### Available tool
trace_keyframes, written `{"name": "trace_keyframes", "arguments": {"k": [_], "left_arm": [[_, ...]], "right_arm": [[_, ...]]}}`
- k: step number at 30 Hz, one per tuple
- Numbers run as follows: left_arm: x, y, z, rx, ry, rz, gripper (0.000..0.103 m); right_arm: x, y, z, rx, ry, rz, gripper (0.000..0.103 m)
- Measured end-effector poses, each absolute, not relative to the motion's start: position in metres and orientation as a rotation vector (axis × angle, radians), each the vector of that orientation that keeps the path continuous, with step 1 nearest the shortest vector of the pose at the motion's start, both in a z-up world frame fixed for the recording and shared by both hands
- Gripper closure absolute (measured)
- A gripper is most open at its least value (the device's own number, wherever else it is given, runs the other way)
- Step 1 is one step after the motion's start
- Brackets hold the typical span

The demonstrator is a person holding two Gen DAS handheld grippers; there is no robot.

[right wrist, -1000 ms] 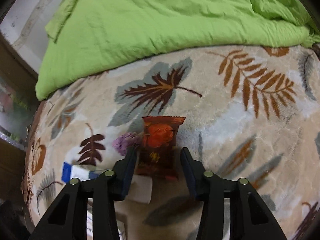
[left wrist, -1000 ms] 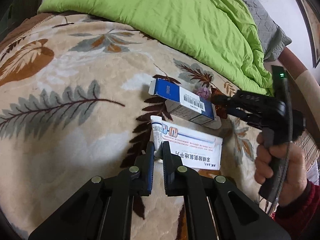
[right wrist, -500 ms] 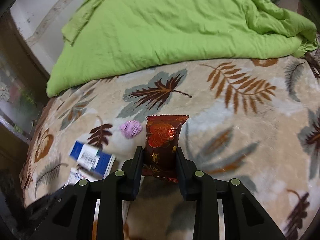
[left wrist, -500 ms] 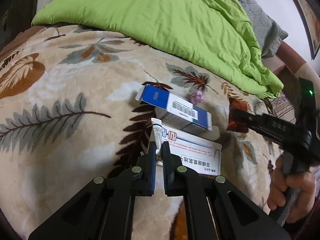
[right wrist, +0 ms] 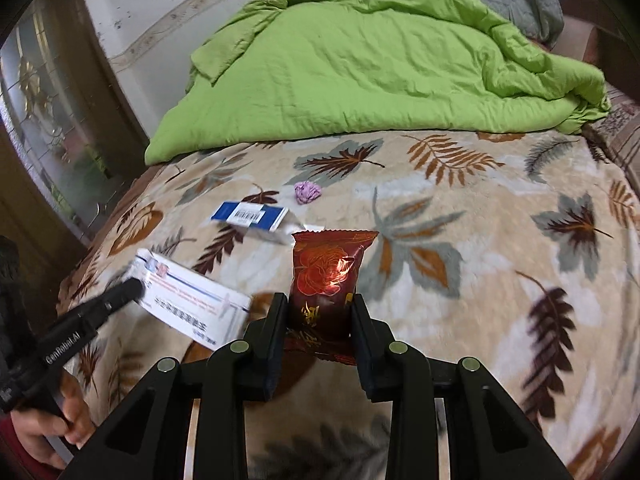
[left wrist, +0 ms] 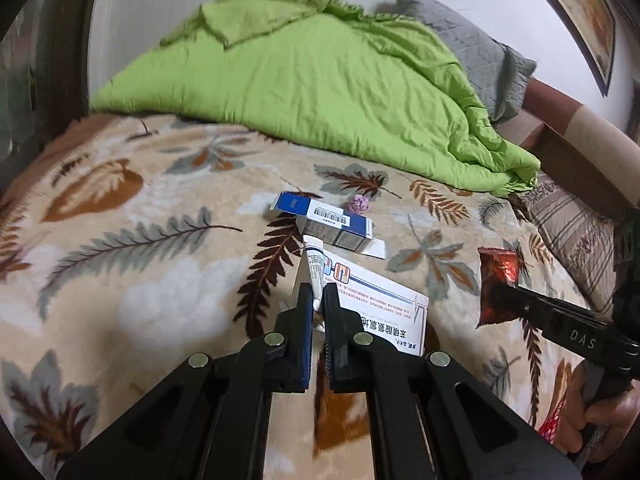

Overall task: Collect trash
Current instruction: 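Lift the medicine box with the left tool while the right tool lifts the orange packet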

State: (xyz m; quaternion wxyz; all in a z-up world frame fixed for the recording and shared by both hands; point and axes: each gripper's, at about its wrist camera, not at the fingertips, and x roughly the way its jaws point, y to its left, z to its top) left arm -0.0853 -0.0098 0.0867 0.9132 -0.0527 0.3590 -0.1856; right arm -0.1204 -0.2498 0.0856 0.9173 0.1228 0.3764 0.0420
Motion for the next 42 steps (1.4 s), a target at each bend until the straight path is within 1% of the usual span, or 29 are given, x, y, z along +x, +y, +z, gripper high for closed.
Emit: {"name": "trace_keyframes", "arguments": {"k": [6,15,29,42], "left_arm": [[-0.127,-0.014,0.103,-0.039,0.679,-0.383,0.098],[-0.153,-0.02,0.117,-0.011,0.654,-0.401,0.098],[-0.168,-0.022,0.134,-0.011,0.619,-0.407,0.098],[-0.177,-0.029,0.151,-0.006,0.571,-0.436,0.098]], "right_arm": [[-0.161,-0.242,0.089,0.183,0.75,0.047,0.07],[-0.199,-0.23,0.1,0.079,0.709,0.011,0.07],[-0.212,-0.227,0.103,0.01,0.7,-0.035,0.07],[-0.212,-0.269,0.106,-0.017,0.674,-0.209,0.07]]}}
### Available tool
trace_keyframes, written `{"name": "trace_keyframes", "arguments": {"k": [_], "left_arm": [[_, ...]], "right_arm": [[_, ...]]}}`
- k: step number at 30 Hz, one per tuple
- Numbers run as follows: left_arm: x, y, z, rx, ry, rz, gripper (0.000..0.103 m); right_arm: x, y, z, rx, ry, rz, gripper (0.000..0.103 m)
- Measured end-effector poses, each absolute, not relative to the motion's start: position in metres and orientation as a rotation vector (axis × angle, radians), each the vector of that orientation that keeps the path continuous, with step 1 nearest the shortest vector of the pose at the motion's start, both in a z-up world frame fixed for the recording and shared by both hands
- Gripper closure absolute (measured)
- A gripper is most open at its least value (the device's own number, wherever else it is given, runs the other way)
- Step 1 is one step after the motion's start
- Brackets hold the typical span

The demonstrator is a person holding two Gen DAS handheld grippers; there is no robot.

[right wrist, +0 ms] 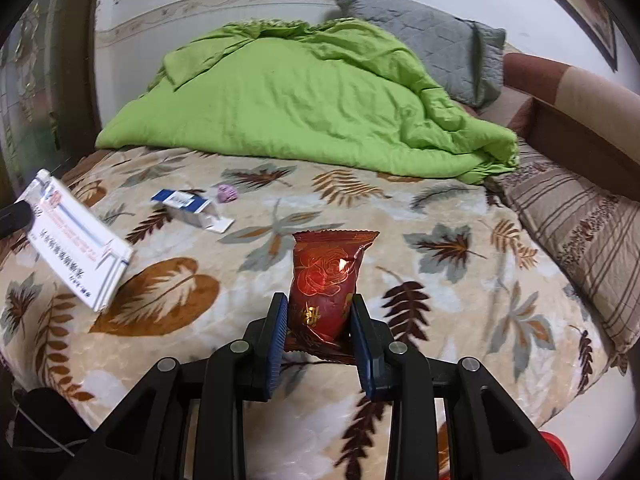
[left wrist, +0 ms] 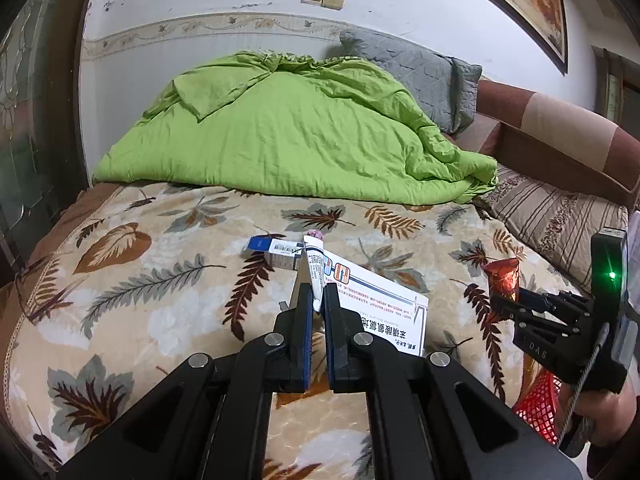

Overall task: Collect trash
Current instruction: 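Lift the medicine box with the left tool while the right tool lifts the orange packet, then carry the medicine box with the left tool while the right tool carries the packet to the basket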

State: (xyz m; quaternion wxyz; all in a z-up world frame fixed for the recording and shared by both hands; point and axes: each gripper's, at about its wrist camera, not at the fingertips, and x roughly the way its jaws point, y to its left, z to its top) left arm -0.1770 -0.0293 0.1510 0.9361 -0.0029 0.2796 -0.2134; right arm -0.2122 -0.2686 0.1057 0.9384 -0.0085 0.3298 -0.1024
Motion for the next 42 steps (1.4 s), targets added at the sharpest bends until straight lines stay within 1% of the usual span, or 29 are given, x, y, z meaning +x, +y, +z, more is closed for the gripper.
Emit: {"name": "trace_keyframes", "arguments": {"k": [9,24,42], "left_arm": [[-0.185,-0.04,0.155,0.017,0.565,-0.467,0.098],[-0.192,-0.04,0.154,0.011,0.556,-0.469,0.098],[-0.209,-0.027,0.171,-0.008,0.523,-0.476,0.098]], "right_arm": [[-0.219,-0.281,0.116,-0.007,0.65,-0.248,0.07],[-0.242,-0.245,0.13,-0.028,0.627,-0.156,0.07],[-0.263,-0.223,0.144,-0.08,0.592,-0.146,0.07]]}}
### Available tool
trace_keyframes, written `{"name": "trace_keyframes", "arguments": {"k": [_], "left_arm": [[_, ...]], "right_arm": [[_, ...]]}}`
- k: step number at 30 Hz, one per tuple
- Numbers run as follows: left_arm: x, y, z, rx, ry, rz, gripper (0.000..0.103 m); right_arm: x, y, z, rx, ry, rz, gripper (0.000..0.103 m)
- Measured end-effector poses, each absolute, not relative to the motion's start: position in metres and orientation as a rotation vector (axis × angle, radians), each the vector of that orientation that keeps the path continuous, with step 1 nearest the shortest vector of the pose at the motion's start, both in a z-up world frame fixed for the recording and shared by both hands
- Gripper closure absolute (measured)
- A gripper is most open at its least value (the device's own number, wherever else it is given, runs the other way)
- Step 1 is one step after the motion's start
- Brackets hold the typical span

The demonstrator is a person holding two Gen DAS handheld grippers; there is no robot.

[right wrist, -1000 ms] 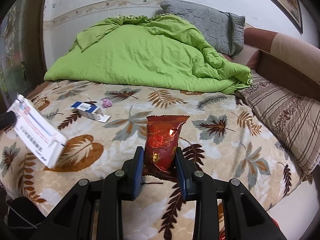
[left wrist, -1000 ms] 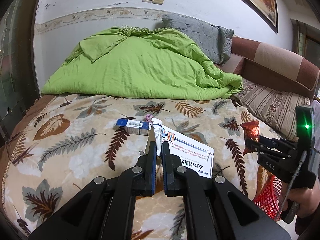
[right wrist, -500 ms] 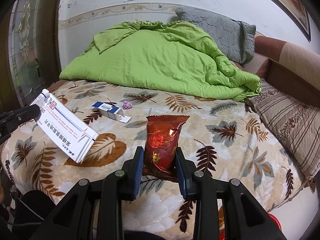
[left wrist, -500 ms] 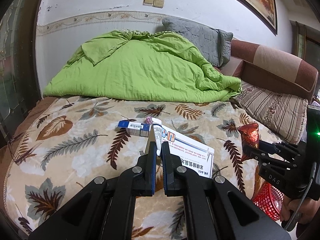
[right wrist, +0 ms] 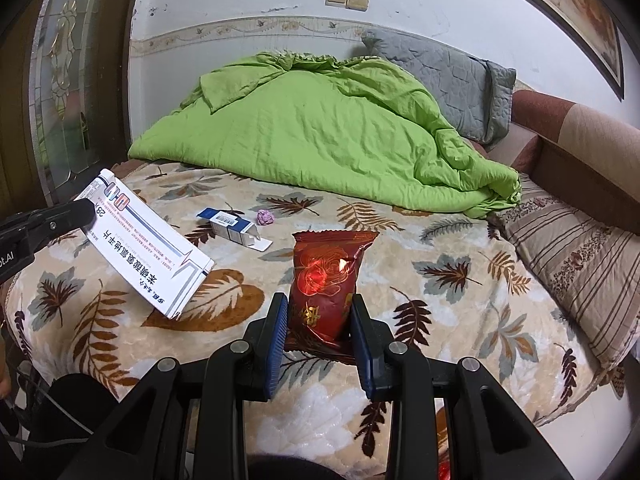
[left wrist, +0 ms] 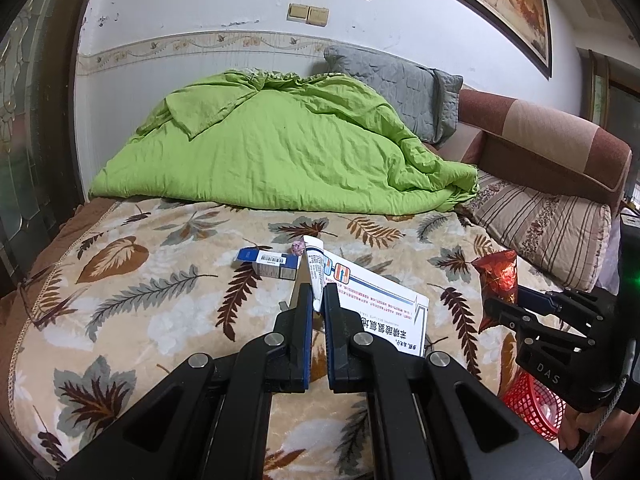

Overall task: Collect trash
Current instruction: 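Carry the medicine box with the left tool while the right tool carries the packet to the basket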

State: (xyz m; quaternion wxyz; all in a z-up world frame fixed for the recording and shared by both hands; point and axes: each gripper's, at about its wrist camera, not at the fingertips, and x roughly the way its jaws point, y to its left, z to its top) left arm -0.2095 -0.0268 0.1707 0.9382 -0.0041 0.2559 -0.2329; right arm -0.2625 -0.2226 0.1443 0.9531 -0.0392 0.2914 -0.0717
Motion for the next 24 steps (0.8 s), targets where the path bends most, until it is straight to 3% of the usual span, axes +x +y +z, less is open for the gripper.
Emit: {"name": "trace_keyframes", "arguments": {"k": [13,24], "left_arm": [[-0.219,-0.044,0.177,0.006,0.524,-0.517,0.098],[-0.251,-0.141,0.169,0.101,0.583,-0.784,0.098]], "right_arm": [[-0.281,-0.247,0.147,0.037,0.607,-0.118,0.07],[-0.369,-0.369,0.134,0.329,0.608,-0.279,0.07]]}}
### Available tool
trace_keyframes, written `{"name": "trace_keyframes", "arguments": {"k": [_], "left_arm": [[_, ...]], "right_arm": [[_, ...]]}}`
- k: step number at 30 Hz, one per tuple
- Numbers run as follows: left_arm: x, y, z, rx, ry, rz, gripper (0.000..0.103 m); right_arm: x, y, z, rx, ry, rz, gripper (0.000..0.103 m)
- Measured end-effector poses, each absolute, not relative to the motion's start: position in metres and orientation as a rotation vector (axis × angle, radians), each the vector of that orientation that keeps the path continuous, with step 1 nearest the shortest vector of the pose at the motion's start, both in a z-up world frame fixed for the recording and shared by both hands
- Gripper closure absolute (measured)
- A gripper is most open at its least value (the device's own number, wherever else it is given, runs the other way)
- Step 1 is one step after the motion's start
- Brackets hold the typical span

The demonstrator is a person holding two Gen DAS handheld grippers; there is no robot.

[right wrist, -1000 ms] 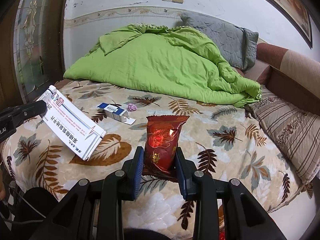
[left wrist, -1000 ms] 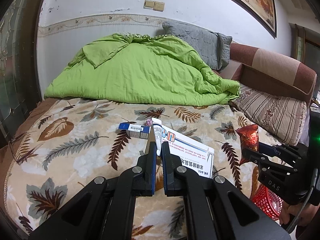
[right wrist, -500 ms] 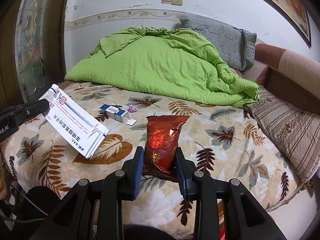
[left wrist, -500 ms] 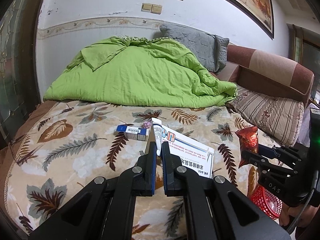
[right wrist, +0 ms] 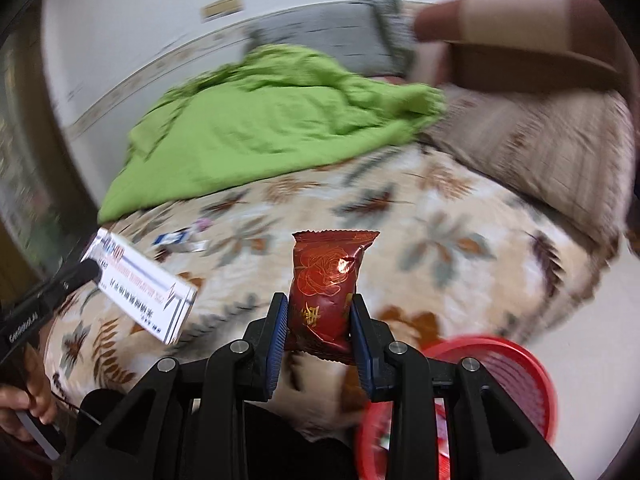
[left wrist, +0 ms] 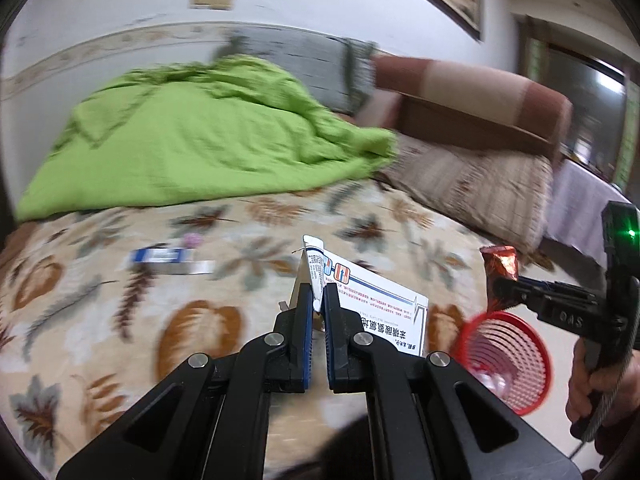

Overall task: Collect trash
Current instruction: 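Carry the medicine box with the left tool while the right tool carries the packet to the basket, then open the left tool over the red basket while the right tool releases the orange packet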

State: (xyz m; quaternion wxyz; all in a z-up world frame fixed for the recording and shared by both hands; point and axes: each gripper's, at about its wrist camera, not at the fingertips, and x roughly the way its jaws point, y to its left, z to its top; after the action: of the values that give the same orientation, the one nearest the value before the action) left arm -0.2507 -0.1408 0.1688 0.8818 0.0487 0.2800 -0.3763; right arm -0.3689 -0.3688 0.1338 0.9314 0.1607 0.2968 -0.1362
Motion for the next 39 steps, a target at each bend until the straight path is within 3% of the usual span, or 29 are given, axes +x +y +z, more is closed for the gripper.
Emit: {"name": "trace_keyframes", "arguments": {"k": [14,17,19,20,39], "left_arm": [[-0.335,-0.307,0.127,0.343,0.678,-1.183,0.098],[-0.342,-0.322,0.114,0.389,0.716,-1.201,0.085],[-0.341,-0.317,0.113,0.383,0.715,-1.187,0.054],[-0.339,-0.313,0.116,0.373,0.699,-1.169,0.052],[-0.211,-0.156,0.128,0.092,0.76,-0.748,0.049]], "right_arm": [[-0.465,-0.455,0.101,0.493,0.668,-0.447,0.068],[-0.469,-0.46,0.095,0.504,0.685,-0.461,0.055],[-0.471,-0.462,0.097,0.508,0.673,-0.473,0.049],[-0.47,-0.464,0.098,0.508,0.669,-0.474,0.049],[-0.344,-0.377,0.12,0.363,0.709,-0.181,0.045]]}}
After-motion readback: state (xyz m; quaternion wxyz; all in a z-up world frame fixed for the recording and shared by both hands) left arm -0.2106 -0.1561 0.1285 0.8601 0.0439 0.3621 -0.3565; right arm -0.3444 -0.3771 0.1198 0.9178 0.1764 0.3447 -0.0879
